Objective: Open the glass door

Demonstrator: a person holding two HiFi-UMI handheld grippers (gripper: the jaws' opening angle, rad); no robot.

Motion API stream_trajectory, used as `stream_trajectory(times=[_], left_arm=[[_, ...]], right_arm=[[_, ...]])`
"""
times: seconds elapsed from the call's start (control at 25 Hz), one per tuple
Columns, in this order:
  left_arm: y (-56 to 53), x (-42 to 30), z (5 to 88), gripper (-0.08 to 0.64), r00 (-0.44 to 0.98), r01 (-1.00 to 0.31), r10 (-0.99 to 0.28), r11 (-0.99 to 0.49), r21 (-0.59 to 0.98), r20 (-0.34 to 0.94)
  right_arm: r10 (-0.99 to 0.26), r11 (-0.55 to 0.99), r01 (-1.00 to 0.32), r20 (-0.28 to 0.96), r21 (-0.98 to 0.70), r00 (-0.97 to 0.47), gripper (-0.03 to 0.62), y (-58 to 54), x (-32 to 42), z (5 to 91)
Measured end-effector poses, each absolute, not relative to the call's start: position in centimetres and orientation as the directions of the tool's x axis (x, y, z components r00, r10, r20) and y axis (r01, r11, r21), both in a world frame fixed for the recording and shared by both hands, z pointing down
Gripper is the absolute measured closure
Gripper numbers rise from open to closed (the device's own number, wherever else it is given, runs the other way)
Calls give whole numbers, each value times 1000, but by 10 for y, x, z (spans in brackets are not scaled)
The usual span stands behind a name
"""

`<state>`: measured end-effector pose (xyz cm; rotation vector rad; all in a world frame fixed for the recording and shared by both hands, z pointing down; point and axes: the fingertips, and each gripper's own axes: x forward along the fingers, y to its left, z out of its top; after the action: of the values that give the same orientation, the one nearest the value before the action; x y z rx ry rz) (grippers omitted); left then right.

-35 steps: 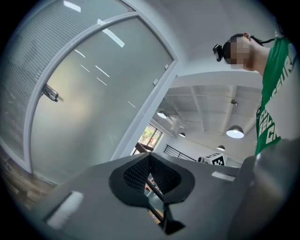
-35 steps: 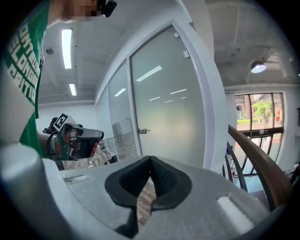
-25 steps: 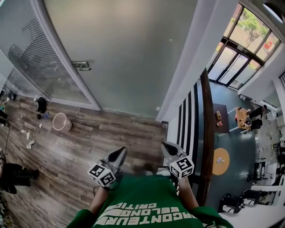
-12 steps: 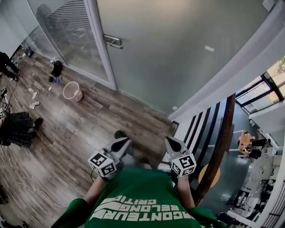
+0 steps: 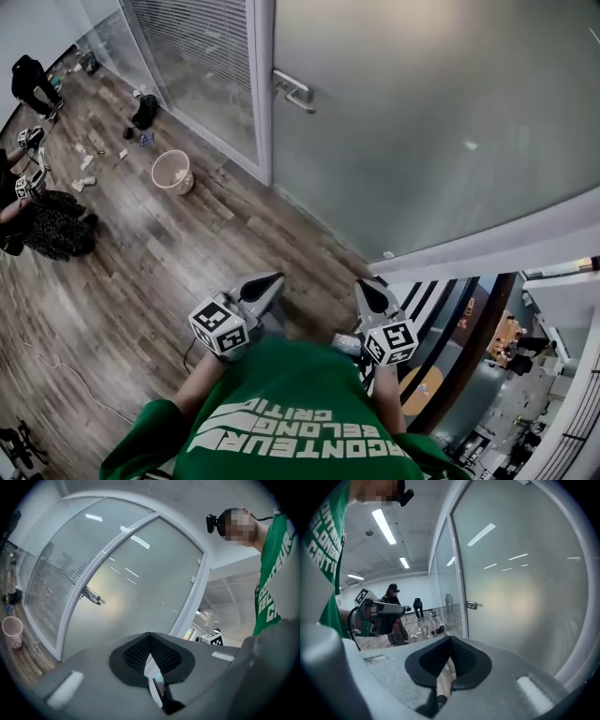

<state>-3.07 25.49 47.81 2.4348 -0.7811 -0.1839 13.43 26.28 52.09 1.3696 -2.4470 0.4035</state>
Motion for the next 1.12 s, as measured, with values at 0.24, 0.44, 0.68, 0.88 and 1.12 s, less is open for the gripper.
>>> stream_trajectory(times=[0.24,0.44,0.68,0.88,1.12], left_arm=[[192,-76,474,543,772,-534,-636,-635,558,16],[162,-124,477,543,716,-566,-699,-587,579,-9],[141,-165,482,543,629,-625,-777,-511,590,-6],[139,-181,490,543,586,-655,-810,-463,597,15],[83,-140,534,543,513,-735,-852,-372,567,106]], right_arm=[[-734,576,-816,403,-58,-547,598,185,91,509],[-698,617,-786,434,-38,-569,598,145,57,506],[-640,680,-732,457,-39,-618,598,104,28,511],[-601,720,-693,466,-38,-649,598,84,9,514],[-536,769,-632,441,-95,-719,598,3,43,572]])
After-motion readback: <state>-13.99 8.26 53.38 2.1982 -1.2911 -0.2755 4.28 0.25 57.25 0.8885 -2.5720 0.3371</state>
